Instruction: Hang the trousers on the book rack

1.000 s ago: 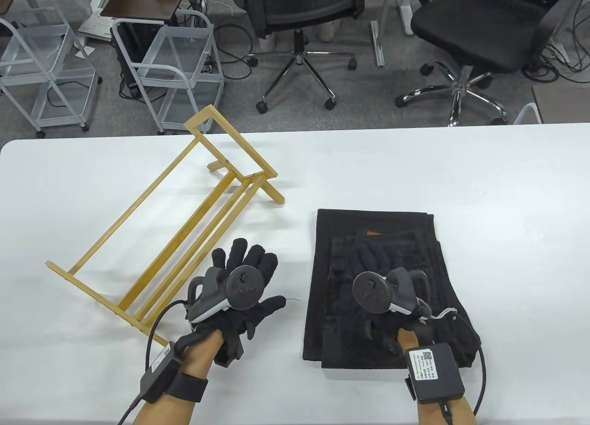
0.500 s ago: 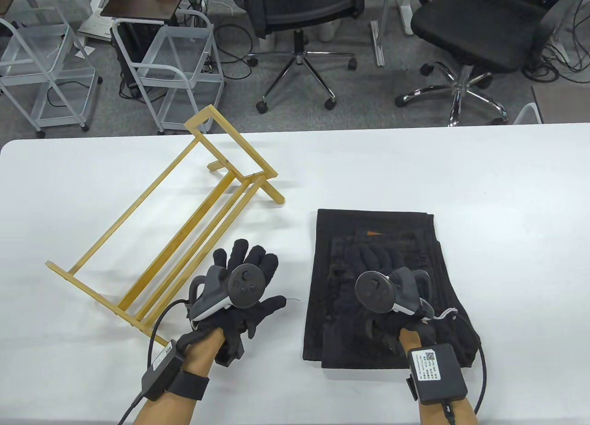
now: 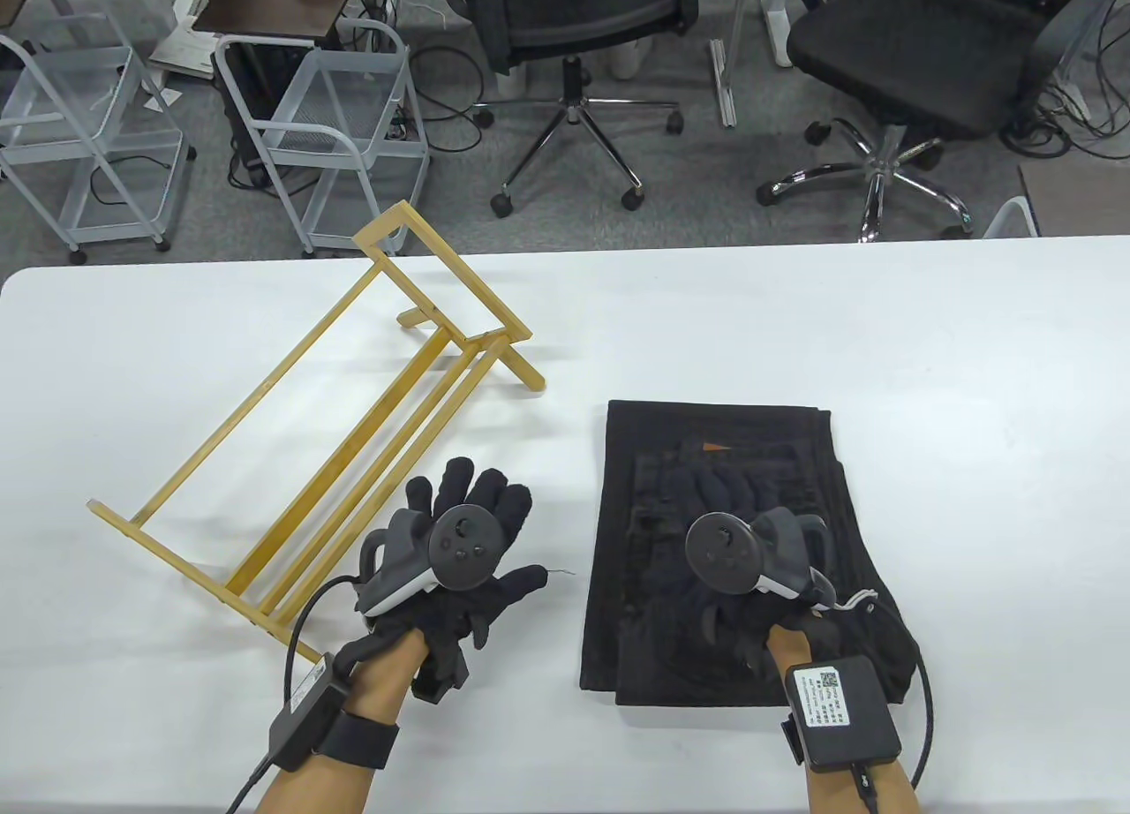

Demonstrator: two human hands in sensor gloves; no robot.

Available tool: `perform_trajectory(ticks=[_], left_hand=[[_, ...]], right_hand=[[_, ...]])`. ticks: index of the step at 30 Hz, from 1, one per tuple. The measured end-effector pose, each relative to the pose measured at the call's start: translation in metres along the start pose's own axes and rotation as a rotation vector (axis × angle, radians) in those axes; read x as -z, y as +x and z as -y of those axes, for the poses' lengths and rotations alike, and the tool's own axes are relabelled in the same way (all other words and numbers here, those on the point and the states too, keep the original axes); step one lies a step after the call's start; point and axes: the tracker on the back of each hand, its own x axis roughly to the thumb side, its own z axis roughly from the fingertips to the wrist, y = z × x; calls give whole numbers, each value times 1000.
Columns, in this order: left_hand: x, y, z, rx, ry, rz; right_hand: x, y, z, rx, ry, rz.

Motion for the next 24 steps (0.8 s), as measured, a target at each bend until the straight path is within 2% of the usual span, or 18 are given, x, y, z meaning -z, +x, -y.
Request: perform_trajectory(ticks=[24], left_hand=[[-2, -4, -3, 16, 15, -24]], right_hand=[[-2, -9, 6, -34, -4, -86]])
